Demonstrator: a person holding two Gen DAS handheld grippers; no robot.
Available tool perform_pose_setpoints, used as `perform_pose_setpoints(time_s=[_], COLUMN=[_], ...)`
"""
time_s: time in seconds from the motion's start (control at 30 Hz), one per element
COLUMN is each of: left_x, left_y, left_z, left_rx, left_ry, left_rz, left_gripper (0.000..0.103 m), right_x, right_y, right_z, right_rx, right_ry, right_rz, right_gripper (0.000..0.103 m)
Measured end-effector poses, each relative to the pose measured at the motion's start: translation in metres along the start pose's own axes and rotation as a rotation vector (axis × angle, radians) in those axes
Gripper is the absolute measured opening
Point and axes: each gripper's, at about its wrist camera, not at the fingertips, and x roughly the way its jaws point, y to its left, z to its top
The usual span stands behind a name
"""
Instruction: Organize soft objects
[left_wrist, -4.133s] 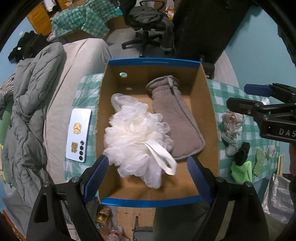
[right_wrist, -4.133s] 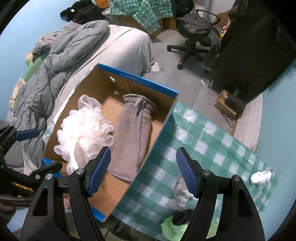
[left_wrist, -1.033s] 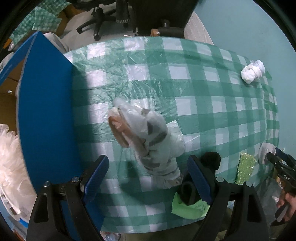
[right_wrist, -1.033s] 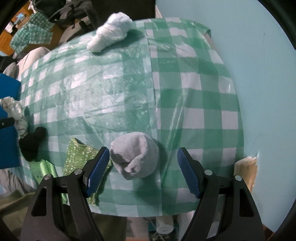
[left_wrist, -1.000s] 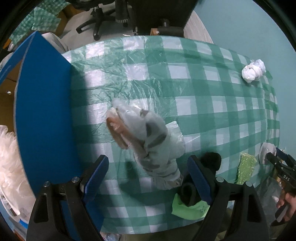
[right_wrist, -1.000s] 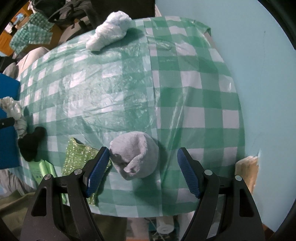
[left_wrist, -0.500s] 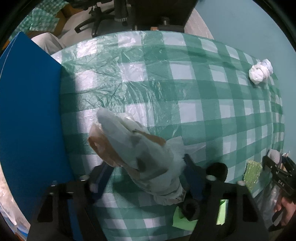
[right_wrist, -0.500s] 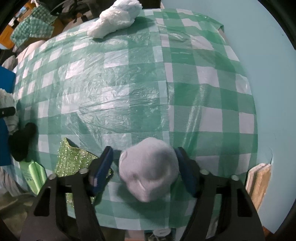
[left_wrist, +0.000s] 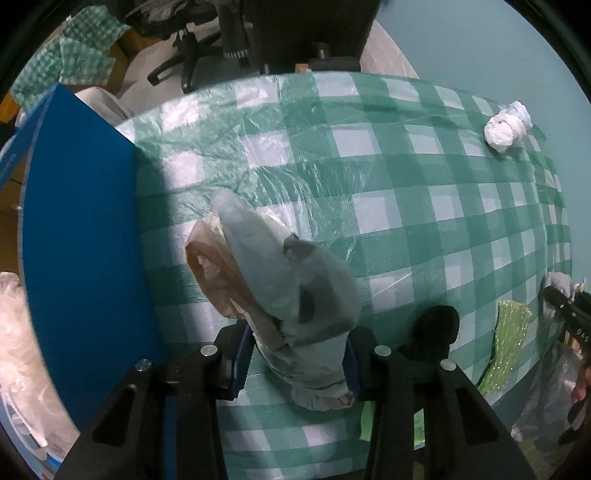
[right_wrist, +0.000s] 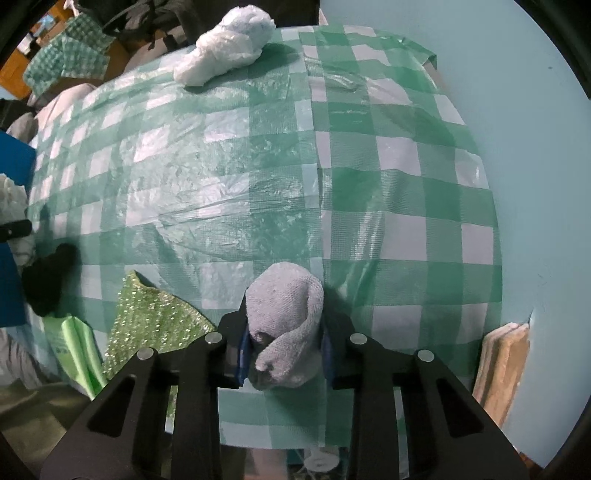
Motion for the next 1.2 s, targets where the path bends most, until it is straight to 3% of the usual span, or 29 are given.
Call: perform_pose_setpoints(time_s=[0.63, 1.2], left_x=[-0.069, -0.118], left_y=[0.000, -0.004], left_z=[-0.023, -0.036], left_rx=[0.074, 0.128], left_ry=[-0.118, -0.201], left_rz=[0.015, 0.026], left_gripper=[0.041, 0.041], right_x=[-0.083, -0.121], right_y=[0.028, 0.092], right_z=[0.013, 0.042], right_rx=[-0.138, -0.220], right_ry=[-0.081, -0.135], right_rz=[0.065, 0.100], right_gripper=[0.027, 0.027])
